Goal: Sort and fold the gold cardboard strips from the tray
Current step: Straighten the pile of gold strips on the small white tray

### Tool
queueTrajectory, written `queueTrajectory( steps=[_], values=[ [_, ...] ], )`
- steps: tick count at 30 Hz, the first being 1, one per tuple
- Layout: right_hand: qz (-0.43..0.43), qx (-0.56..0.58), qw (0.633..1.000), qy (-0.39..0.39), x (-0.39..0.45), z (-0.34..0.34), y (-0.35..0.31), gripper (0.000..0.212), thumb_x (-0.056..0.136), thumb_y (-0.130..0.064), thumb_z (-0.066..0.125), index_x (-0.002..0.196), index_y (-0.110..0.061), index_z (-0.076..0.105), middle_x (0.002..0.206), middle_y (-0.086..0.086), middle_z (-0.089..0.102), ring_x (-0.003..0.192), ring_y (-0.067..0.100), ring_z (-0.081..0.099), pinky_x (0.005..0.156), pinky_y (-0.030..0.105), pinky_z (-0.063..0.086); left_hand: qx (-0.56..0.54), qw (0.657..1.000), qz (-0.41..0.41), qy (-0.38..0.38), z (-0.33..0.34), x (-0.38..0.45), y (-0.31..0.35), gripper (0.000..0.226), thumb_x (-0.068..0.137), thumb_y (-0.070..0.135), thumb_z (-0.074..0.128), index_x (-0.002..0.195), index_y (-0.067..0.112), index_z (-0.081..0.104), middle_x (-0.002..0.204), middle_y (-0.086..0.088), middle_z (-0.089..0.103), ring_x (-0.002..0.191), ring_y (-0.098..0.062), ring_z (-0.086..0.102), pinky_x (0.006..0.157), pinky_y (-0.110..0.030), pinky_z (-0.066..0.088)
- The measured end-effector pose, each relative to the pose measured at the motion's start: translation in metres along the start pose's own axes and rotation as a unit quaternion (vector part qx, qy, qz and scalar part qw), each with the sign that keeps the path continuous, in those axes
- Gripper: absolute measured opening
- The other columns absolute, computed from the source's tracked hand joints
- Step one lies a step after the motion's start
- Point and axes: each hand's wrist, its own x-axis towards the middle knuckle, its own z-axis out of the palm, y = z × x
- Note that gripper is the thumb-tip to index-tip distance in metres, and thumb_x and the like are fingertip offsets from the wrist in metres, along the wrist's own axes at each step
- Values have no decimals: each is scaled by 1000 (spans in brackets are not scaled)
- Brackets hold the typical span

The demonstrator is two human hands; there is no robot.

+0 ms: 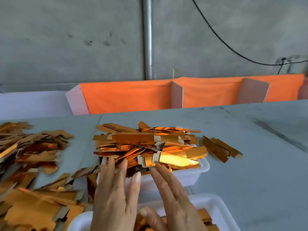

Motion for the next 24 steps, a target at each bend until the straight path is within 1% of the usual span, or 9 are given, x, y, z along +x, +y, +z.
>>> queueTrajectory(
  steps=[1, 2, 4, 5, 7, 13, 16, 19, 24],
  values=[
    [16, 59, 998, -19, 1, 3, -2, 74, 83, -69, 21, 143, -26, 33, 155, -6, 20, 143, 16, 23, 113, 44, 34, -4, 1000, -3, 1, -1, 1, 0, 80, 71, 76, 1, 139, 37, 14, 154, 10, -7, 140, -8, -9, 116, -37, 4],
    [34, 92, 993, -71, 1, 0, -8, 76, 81, -70, 25, 146, -31, 22, 156, -13, 6, 146, 9, 11, 118, 38, 24, 0, 1000, 1, 6, -3, -1, -2, 73, 76, 68, 8, 140, 35, 16, 155, 8, -5, 141, -10, -7, 116, -38, 4],
    [38, 77, 993, -79, 1, 2, -6, 74, 82, -67, 27, 147, -35, 13, 157, -19, -3, 145, 2, 5, 118, 28, 19, 28, 999, 40, 13, -2, 2, -2, 67, 81, 59, 12, 140, 29, 21, 156, 0, 3, 142, -16, -1, 115, -40, 7],
    [53, 75, 992, -86, 1, 5, -3, 73, 82, -67, 25, 147, -36, 12, 158, -19, -2, 145, 2, 6, 116, 25, 19, 49, 997, 59, 18, 1, 3, -4, 66, 83, 57, 13, 140, 26, 22, 156, -4, 6, 142, -20, 1, 115, -41, 9],
    [87, 79, 989, -92, 0, 8, -3, 75, 80, -68, 22, 147, -36, 11, 159, -16, 1, 145, 3, 9, 113, 22, 21, 79, 996, 40, 19, 6, 2, -9, 64, 86, 56, 14, 141, 25, 19, 156, -5, 4, 142, -21, -3, 115, -43, 7],
    [117, 87, 986, -86, 5, 14, 4, 74, 82, -67, 29, 146, -34, 16, 159, -13, 6, 145, 9, 14, 112, 25, 25, 101, 994, 40, 13, 20, -2, -21, 71, 80, 58, 3, 142, 25, 8, 156, -5, -5, 141, -21, -13, 116, -46, 1],
    [124, 80, 986, -77, 7, 17, 6, 80, 78, -71, 27, 147, -34, 14, 159, -12, 10, 145, 9, 15, 112, 26, 27, 83, 996, 31, 15, 22, 1, -28, 68, 82, 58, 8, 142, 26, 10, 156, -4, -4, 141, -20, -11, 115, -44, 1],
    [136, 74, 985, -81, 6, 20, 5, 83, 75, -75, 24, 147, -36, 10, 159, -13, 7, 145, 9, 13, 112, 27, 26, 48, 999, 9, 14, 22, 3, -36, 69, 82, 60, 11, 142, 26, 13, 156, -3, -2, 142, -19, -7, 115, -42, 3],
    [126, 51, 986, -96, 8, 23, 4, 80, 77, -74, 27, 146, -38, 6, 159, -17, 2, 145, 8, 11, 114, 29, 25, 24, 999, 14, 21, 19, 5, -37, 69, 81, 61, 12, 142, 28, 14, 156, 0, -2, 142, -16, -6, 115, -40, 4]
  ],
)
